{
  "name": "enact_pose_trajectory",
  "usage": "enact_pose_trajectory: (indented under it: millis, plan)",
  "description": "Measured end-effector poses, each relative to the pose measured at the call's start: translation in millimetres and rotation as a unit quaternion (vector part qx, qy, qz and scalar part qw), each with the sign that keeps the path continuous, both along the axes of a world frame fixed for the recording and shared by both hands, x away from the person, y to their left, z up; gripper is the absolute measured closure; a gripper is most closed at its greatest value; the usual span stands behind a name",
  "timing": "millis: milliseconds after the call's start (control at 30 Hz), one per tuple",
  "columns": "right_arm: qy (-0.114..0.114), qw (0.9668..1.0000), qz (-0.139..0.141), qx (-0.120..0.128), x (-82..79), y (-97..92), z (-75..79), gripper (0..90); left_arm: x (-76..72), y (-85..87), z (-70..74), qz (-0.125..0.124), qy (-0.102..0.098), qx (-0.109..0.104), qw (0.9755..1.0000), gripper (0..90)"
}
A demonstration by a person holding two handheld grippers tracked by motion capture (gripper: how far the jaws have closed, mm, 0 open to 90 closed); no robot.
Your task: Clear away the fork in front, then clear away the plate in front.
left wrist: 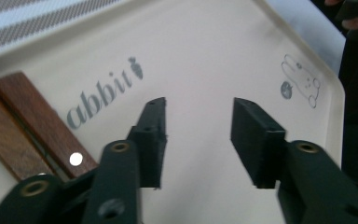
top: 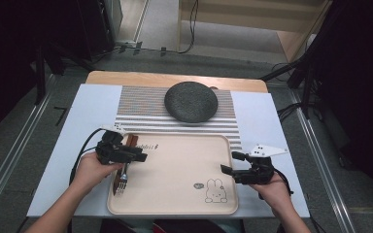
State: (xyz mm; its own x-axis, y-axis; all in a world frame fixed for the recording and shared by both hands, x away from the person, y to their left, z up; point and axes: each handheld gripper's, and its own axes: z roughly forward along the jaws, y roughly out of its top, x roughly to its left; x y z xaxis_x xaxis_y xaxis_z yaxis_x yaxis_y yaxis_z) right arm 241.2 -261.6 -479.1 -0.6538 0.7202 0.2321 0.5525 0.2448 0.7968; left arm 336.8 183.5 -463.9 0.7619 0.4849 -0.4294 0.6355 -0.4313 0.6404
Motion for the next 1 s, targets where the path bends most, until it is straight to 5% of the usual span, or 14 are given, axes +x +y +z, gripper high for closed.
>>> enact_pose_trajectory:
  millis: [133, 433, 767, 900, 1000]
  plan:
    - [0.005, 1.0000, 0.001, -0.001, 0.5, 0.2, -1.1, 24.7, 0.4, 0.0, 6.0, 0.008, -0.012, -0.030, 0.9994, 40.9]
    - [0.007, 1.0000, 0.000, -0.003, 0.6, 0.6, -2.2, 24.7, 12.2, -9.1, 12.5, 0.017, -0.036, -0.037, 0.9985, 28.8]
    - [0.008, 1.0000, -0.003, -0.004, 0.9, -0.4, -2.9, 24.6, 26.6, -28.8, 17.5, -0.017, -0.077, -0.009, 0.9969, 29.5]
    - [0.007, 1.0000, -0.004, -0.002, 1.6, -0.3, -2.7, 24.7, 32.5, -38.4, 19.7, -0.050, -0.107, -0.014, 0.9929, 32.4]
    - [0.006, 1.0000, -0.004, -0.003, 2.1, -0.9, -2.5, 24.7, 35.7, -45.3, 19.9, -0.076, -0.146, -0.009, 0.9863, 32.9]
